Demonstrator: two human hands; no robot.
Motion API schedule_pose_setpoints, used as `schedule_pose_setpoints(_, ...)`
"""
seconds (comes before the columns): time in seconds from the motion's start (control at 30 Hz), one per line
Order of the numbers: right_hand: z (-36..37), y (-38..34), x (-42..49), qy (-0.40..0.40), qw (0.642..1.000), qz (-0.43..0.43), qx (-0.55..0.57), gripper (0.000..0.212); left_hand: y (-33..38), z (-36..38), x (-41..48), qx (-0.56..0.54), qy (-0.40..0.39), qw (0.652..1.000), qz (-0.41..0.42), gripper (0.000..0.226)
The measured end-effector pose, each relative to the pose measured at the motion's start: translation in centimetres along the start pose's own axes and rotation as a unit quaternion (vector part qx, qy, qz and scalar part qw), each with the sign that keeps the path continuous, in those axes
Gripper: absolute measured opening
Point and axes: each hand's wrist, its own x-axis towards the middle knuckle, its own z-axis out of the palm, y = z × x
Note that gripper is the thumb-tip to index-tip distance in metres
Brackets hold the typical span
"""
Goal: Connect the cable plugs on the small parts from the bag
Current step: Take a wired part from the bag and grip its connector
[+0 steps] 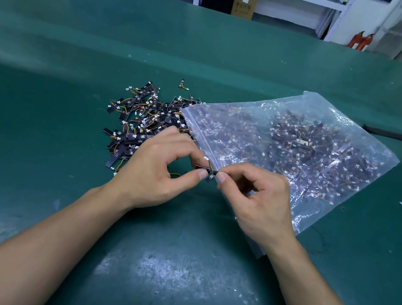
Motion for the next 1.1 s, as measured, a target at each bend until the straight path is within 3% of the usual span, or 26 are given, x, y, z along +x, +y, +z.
schedule_pose_setpoints(1.1,-0.08,0.10,-0.01,-0.007,0.999,0.030,0.020,0.008,0.13,0.21,0.04,-0.012,-0.012,1.000,-0.014,0.004)
